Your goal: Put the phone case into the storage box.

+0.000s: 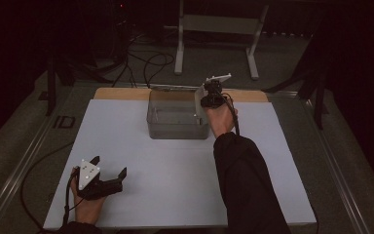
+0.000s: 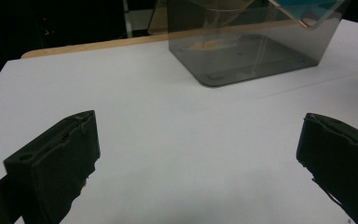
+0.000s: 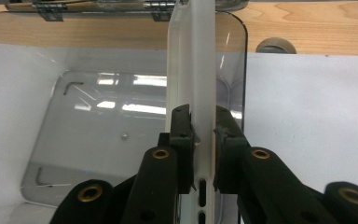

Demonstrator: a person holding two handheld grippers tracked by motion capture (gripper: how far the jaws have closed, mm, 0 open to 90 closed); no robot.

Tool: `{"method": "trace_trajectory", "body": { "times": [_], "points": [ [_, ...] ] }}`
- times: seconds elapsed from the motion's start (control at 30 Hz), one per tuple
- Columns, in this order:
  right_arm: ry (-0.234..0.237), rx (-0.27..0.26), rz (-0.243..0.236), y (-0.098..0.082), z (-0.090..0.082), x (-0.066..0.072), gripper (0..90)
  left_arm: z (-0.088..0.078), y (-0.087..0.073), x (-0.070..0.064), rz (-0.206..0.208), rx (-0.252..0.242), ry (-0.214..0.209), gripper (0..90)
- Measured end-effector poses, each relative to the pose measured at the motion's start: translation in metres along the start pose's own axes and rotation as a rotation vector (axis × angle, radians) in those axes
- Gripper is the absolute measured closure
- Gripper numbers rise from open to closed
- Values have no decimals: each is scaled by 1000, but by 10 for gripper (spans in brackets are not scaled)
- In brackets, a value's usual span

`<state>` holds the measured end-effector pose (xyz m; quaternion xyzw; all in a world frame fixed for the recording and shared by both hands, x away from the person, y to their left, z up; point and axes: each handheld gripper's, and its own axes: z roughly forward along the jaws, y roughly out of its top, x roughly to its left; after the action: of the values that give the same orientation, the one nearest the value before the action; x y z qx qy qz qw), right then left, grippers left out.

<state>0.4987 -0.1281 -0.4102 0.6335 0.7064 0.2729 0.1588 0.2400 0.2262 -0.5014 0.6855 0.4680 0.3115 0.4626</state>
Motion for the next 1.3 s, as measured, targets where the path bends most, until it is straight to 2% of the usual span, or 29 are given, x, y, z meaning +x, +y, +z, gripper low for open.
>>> {"method": "trace_trajectory", "body": {
  "times": [0.7, 1.13, 1.3],
  "points": [
    [-59, 31, -8, -7, 13, 2, 814, -1, 0, 1, -4, -2, 5, 4],
    [-71, 37, 7, -9, 19, 2, 814, -1, 0, 2, -4, -2, 5, 4],
    [-77, 40, -3, -10, 19, 4, 813, -1, 0, 1, -4, -2, 4, 4]
  ]
}}
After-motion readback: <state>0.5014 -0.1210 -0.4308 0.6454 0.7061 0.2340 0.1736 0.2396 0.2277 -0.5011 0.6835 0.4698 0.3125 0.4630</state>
